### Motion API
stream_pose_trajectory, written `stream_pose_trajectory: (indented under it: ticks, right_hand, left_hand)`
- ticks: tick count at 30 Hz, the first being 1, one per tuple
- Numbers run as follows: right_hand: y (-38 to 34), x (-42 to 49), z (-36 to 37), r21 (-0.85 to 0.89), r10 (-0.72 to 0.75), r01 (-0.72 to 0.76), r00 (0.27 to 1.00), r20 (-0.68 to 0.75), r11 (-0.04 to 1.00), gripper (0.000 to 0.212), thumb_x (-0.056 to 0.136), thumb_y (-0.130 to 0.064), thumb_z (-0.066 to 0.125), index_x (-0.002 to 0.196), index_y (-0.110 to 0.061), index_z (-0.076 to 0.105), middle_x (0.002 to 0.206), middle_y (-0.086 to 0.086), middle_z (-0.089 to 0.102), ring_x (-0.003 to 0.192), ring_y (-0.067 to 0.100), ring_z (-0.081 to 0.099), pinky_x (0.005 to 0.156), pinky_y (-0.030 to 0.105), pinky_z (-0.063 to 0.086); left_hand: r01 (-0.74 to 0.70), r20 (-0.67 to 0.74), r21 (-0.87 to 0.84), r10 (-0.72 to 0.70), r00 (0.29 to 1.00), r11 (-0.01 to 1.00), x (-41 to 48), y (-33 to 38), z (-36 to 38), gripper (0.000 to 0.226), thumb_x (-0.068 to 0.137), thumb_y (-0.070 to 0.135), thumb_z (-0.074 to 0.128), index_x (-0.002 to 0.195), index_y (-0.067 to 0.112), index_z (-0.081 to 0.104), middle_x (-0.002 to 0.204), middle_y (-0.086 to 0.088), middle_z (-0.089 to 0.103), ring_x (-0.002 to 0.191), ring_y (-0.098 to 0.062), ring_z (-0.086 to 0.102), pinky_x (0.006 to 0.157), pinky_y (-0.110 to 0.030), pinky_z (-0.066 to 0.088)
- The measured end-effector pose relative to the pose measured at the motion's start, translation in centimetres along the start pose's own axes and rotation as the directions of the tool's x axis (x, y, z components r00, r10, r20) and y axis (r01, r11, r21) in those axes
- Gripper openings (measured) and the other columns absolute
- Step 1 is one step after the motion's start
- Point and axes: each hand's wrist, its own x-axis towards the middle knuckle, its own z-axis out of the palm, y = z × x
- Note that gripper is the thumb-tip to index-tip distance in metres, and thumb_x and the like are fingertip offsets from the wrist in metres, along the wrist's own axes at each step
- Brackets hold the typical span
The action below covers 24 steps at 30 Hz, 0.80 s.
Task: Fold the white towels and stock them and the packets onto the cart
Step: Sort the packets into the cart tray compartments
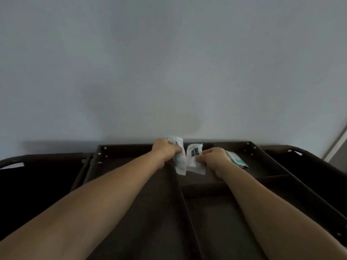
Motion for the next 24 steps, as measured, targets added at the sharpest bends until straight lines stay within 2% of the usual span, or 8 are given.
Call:
stream_pose_trajectory:
  ticks: [3,5,8,11,14,17,21,24]
  right_hand:
    - [1.3,3.6,1.4,-0.099,0.012,-0.006,0.998,0.063,0.995,0.014,0.074,-0.007,0.085,0.081,-0.001,0.074,0.071,0.01,0.069,0.057,0.019,0.06,0.067,0.036,0.057]
    - [1.9,5.3,2.4,-0.136,0.049,-0.033,0.992,0.119,0.99,0.019,0.074,-0.009,0.086,0.085,0.0,0.073,0.078,0.012,0.072,0.062,0.021,0.065,0.071,0.037,0.061]
    - [2.7,7.1,3.9,-0.201,0.073,-0.027,0.972,0.223,0.979,0.024,0.077,-0.015,0.085,0.091,-0.001,0.07,0.085,0.013,0.073,0.072,0.021,0.07,0.077,0.041,0.062]
    - [3.1,8.3,5.4,-0.248,0.049,0.03,0.95,0.308,0.968,0.029,0.077,-0.02,0.085,0.095,-0.005,0.068,0.089,0.01,0.072,0.077,0.021,0.072,0.076,0.039,0.062]
    - [3.6,8.8,6.8,-0.306,0.045,0.086,0.917,0.396,0.948,0.032,0.077,-0.023,0.084,0.098,-0.007,0.067,0.091,0.009,0.072,0.079,0.021,0.072,0.075,0.036,0.062]
    - [4.0,9.5,7.9,-0.327,0.038,0.124,0.893,0.448,0.937,0.026,0.08,-0.024,0.081,0.094,-0.007,0.067,0.092,0.01,0.071,0.08,0.022,0.07,0.076,0.036,0.061]
    - [3.3,9.4,8.6,-0.515,-0.001,0.262,0.892,0.453,0.816,0.029,0.087,-0.029,0.072,0.107,-0.008,0.065,0.092,0.007,0.066,0.078,0.02,0.063,0.069,0.032,0.052]
    - [2.8,9.0,8.3,-0.543,-0.023,0.312,0.881,0.472,0.78,0.028,0.09,-0.031,0.068,0.106,-0.01,0.064,0.084,0.004,0.061,0.071,0.016,0.058,0.06,0.027,0.045]
  left_hand:
    - [0.024,-0.036,0.015,-0.023,0.999,1.0,1.1,-0.3,0.0,0.019,0.078,0.015,0.078,0.073,0.008,0.061,0.078,-0.003,0.059,0.074,-0.016,0.057,0.055,-0.022,0.041]
    - [0.062,-0.064,0.015,-0.061,0.996,0.998,1.3,-0.8,0.1,0.017,0.075,0.014,0.079,0.079,0.003,0.066,0.078,-0.005,0.061,0.077,-0.019,0.059,0.064,-0.025,0.043]
    - [0.121,-0.138,0.004,-0.119,0.983,0.993,1.8,-1.6,0.3,0.016,0.074,0.014,0.079,0.073,0.008,0.064,0.08,-0.006,0.063,0.076,-0.02,0.06,0.066,-0.028,0.045]
    - [0.167,-0.245,-0.062,-0.177,0.953,0.984,2.5,-2.1,0.4,0.02,0.069,0.019,0.08,0.084,0.01,0.07,0.095,-0.009,0.071,0.092,-0.024,0.066,0.079,-0.038,0.055]
    - [0.205,-0.283,-0.103,-0.226,0.932,0.973,2.8,-2.6,0.2,0.033,0.066,0.023,0.081,0.095,0.011,0.073,0.1,-0.009,0.073,0.095,-0.028,0.069,0.086,-0.045,0.058]
    - [0.206,-0.313,-0.126,-0.236,0.92,0.971,2.7,-2.6,0.5,0.021,0.072,0.017,0.081,0.088,0.009,0.071,0.1,-0.014,0.072,0.096,-0.031,0.07,0.088,-0.05,0.057]
    - [0.198,-0.341,-0.125,-0.23,0.912,0.972,2.8,-2.6,1.0,0.018,0.077,0.015,0.08,0.089,0.004,0.071,0.104,-0.018,0.071,0.095,-0.029,0.069,0.083,-0.038,0.056]
    - [0.206,-0.325,-0.119,-0.234,0.916,0.971,3.0,-2.6,1.1,0.023,0.077,0.015,0.079,0.094,0.001,0.072,0.101,-0.015,0.072,0.098,-0.029,0.068,0.089,-0.043,0.055]
